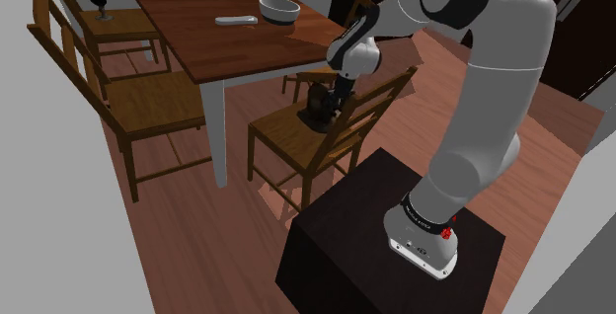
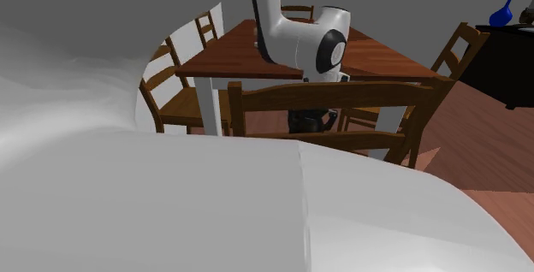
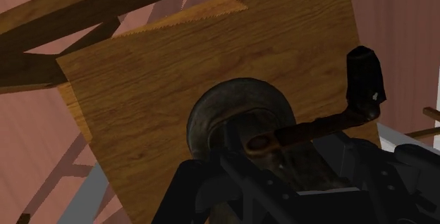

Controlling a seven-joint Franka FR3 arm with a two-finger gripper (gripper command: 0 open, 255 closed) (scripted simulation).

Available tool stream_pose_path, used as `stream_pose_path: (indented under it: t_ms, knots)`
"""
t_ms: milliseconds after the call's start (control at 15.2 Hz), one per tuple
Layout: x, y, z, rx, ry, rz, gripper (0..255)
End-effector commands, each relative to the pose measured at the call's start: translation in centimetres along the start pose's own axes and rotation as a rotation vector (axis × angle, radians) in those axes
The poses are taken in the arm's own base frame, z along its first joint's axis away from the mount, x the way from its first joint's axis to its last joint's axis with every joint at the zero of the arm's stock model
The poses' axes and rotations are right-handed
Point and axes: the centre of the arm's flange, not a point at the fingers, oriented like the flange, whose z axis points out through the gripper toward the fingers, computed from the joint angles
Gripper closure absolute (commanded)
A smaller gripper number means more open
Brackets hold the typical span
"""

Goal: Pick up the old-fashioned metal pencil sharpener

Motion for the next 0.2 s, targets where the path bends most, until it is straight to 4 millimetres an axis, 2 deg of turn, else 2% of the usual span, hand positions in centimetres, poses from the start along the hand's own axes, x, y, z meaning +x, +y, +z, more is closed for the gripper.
stream_pose_path:
  t_ms: [0, 132]
  knots:
    - [-0.07, -0.21, -1.18, 0.000, 0.003, 0.000, 255]
    - [-0.08, -0.21, -1.26, 0.000, 0.003, 0.000, 255]
